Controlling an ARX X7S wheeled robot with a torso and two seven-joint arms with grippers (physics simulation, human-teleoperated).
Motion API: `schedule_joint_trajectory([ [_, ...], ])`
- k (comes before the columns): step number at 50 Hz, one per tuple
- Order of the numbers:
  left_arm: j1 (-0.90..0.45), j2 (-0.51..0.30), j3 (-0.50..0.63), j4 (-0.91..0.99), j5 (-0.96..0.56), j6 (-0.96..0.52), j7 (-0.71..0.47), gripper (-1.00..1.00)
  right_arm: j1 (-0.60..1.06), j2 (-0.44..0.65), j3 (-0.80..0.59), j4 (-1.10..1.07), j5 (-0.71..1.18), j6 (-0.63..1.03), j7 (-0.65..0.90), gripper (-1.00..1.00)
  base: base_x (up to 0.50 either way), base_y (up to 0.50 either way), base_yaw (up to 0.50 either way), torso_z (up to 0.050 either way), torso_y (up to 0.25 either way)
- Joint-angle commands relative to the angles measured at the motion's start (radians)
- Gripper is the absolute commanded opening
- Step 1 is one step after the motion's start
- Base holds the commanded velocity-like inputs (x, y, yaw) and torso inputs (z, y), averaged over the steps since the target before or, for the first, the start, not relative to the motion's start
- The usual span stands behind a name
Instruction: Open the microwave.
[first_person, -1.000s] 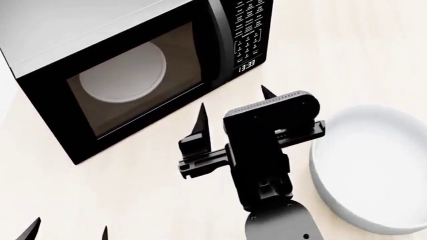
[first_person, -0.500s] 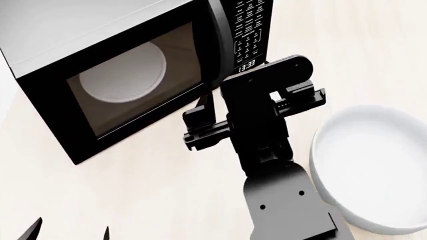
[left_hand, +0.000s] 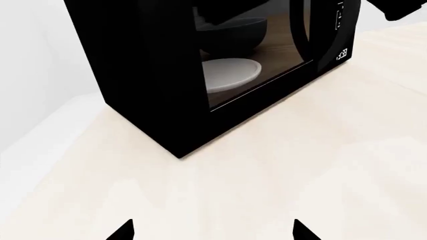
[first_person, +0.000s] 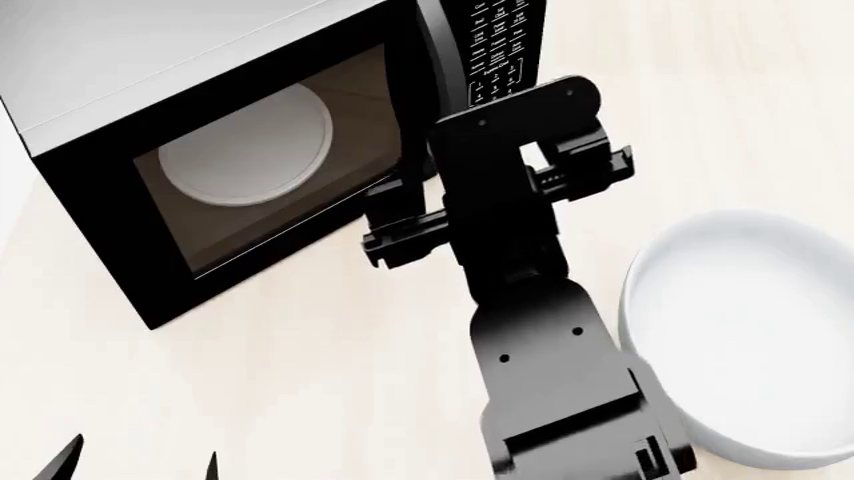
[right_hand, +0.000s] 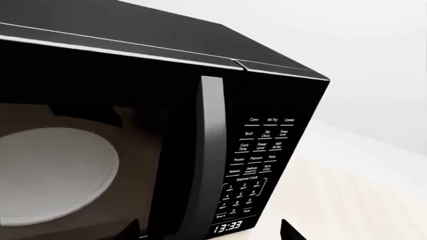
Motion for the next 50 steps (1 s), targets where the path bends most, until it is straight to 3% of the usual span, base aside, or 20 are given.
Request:
schedule_joint_trajectory([
  [1,-0.001,-0.005,0.005,0.000,-0.004,0.001,-0.004,1.00,0.049,-0.027,-0.002,0.096,0.006,-0.038,0.007,1.00,0.00,0.00,0.00,0.000,0.000],
  [50,-0.001,-0.023,0.024,0.008,-0.020,-0.003,-0.023,1.00,0.190,-0.107,-0.032,0.448,0.080,-0.205,0.036,1.00,0.00,0.00,0.00,0.000,0.000],
])
